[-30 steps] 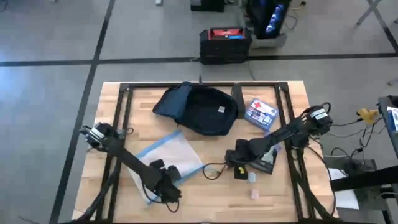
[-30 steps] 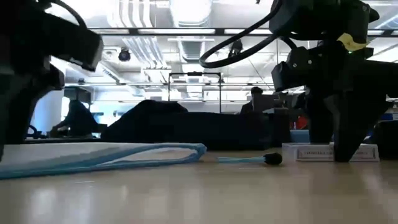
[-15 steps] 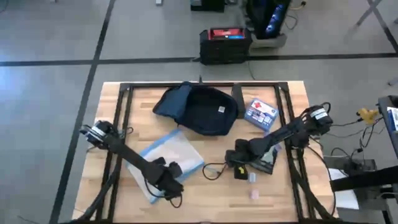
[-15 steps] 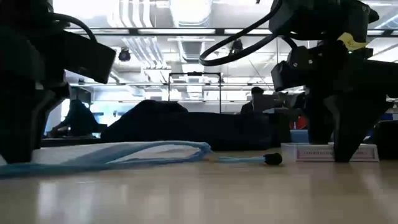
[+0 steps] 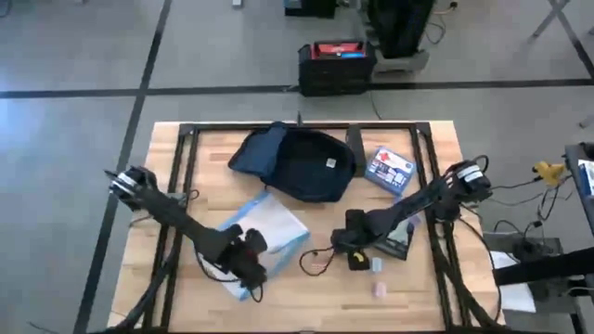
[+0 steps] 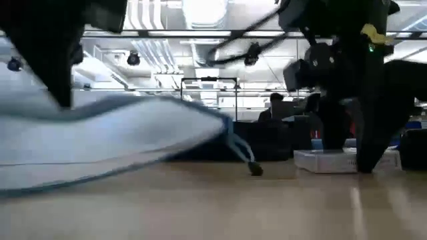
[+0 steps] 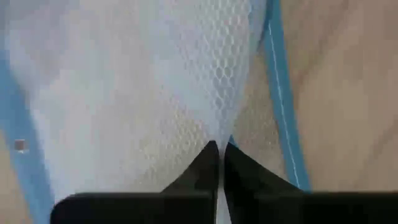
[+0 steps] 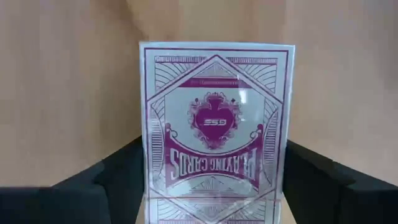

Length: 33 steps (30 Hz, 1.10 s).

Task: Unpack backpack
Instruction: Put the pink play cards into the zip bag, then put the blue charger adapter into the zip bag

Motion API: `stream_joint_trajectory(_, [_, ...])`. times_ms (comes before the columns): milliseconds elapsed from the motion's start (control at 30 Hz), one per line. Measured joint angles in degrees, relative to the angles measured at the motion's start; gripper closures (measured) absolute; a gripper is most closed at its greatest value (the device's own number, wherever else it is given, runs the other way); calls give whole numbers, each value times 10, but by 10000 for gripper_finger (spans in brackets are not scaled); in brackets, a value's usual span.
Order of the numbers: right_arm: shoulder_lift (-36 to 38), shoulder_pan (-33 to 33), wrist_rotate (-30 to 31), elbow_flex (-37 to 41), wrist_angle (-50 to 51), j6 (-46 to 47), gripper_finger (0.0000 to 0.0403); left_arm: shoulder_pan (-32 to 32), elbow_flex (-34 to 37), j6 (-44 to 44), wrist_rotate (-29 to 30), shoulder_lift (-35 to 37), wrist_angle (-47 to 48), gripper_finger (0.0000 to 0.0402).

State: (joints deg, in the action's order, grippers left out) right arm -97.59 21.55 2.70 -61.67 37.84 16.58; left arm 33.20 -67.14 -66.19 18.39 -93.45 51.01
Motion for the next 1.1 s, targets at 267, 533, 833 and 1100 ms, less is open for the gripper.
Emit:
stream_joint_trajectory(267, [-8,58,5,-60,-83,-52,119,-9,55,-18,28,25,-99,402])
stream_joint_trajectory(533, [-65,57,67,-71,-244,-132,119,-19,78,131,40,18,-331,402])
stream_joint_trajectory(833, [-154,17,213,-108,-322,-142,100,-26,127,230,71,17,-496,402])
stream_joint_trajectory(1100, [-177,13,215,-111,-310,-116,70,-25,213,241,74,20,-592,401])
